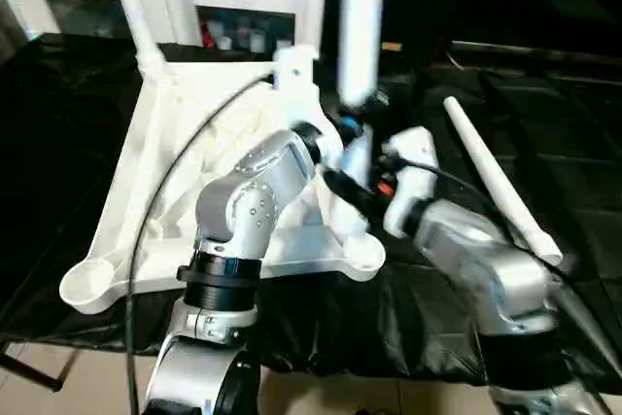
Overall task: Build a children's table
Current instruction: Pick table leg
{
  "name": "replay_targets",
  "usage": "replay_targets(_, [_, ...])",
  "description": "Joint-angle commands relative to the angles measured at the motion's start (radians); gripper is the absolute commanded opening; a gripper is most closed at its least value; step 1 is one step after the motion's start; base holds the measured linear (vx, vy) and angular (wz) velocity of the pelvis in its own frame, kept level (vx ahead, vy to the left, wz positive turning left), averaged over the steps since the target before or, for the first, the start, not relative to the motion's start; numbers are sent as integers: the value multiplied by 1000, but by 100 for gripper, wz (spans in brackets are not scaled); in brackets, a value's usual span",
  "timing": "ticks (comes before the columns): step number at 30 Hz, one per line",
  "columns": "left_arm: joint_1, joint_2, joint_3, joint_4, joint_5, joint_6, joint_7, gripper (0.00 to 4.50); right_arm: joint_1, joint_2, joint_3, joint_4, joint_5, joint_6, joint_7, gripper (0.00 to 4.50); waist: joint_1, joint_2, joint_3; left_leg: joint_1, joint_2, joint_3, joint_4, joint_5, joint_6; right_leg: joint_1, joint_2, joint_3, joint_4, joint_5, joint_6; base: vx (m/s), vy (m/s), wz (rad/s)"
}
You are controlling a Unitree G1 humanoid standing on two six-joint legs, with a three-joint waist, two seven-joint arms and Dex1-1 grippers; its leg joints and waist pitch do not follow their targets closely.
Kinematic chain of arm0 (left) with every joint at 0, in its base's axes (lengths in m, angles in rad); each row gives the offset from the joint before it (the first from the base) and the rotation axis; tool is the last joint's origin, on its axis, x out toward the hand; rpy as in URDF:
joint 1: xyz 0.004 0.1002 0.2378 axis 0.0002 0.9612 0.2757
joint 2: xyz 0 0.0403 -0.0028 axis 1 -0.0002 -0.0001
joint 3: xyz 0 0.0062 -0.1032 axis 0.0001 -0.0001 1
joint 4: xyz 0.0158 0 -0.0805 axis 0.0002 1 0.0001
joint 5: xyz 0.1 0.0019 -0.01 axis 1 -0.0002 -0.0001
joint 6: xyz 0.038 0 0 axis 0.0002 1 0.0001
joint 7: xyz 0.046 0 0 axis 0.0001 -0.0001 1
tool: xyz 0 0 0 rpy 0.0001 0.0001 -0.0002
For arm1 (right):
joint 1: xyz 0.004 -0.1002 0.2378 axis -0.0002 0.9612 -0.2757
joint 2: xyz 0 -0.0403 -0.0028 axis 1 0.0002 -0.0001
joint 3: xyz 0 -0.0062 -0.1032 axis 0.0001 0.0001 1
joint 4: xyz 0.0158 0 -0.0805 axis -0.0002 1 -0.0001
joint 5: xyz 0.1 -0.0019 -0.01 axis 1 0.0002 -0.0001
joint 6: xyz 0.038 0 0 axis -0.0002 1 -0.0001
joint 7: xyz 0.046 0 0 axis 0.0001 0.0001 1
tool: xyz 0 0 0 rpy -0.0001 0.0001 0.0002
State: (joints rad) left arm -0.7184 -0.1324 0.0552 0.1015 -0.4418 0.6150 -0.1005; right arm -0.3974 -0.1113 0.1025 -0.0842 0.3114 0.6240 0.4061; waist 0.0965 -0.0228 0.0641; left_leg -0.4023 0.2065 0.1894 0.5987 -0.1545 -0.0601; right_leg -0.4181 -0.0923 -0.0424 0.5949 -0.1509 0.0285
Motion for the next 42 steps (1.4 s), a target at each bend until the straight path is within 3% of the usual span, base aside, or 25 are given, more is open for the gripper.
replay_targets(1, [-5,-43,-10,14,23,-9,20,234,-18,1,-1,-37,0,-27,-9,190,-1,-6,-82,22,9,-9,-74,-237,-36,44,-26,19,-70,-284,-89,0,0,0])
replay_targets(5, [-1,-40,-37,15,49,-45,17,211,-14,7,7,-48,-13,-26,-25,190,0,-6,-83,22,8,-7,-71,-216,-31,47,-27,20,-64,-235,-107,0,0,0])
replay_targets(8, [3,-31,-49,14,45,-56,-4,192,-9,3,1,-52,0,-21,-14,260,-1,-7,-83,23,8,-6,-71,-220,-30,48,-27,21,-64,-232,-114,0,0,0])
replay_targets(11, [-4,28,-76,25,43,-87,-119,187,-6,-86,-33,-49,57,-8,117,280,2,-6,-82,26,8,-6,-70,-234,-22,49,-27,21,-68,-253,-108,0,0,0])
replay_targets(12, [-6,42,-79,29,47,-94,-138,186,-6,-108,-38,-47,70,-5,151,292,3,-1,-82,27,8,-6,-70,-240,-20,49,-26,21,-69,-247,-108,0,0,0])
replay_targets(14, [-6,87,-82,29,-4,-60,-253,186,0,-192,-49,-41,110,2,274,305,5,-4,-81,24,8,-6,-70,-239,-14,53,-27,21,-67,-245,-112,0,0,0])
replay_targets(20, [10,146,-88,-32,-158,73,-476,186,1,-306,-52,-24,160,25,439,348,11,-6,-82,27,11,-3,-65,-219,1,52,-32,21,-60,-244,-180,0,0,0])
replay_targets(24, [8,182,-98,-62,-236,114,-603,186,7,-372,-41,-29,209,35,556,391,10,-6,-80,27,13,-3,-66,-232,8,51,-32,20,-61,-267,-190,0,0,0])
replay_targets(27, [3,195,-101,-58,-260,113,-672,186,11,-404,-26,-30,212,23,612,396,13,-10,-80,28,13,-2,-65,-229,8,52,-33,20,-62,-281,-189,0,0,0])
replay_targets(34, [-33,207,-97,-20,-228,100,-658,186,15,-431,-5,-33,213,21,656,396,15,-12,-79,28,13,-4,-66,-241,-2,50,-34,20,-67,-325,-168,0,0,0])
replay_targets(42, [-57,195,-106,3,-138,68,-549,186,-11,-379,-16,3,188,59,535,396,16,-12,-80,29,12,-5,-66,-237,-12,47,-34,19,-69,-338,-153,0,0,0])
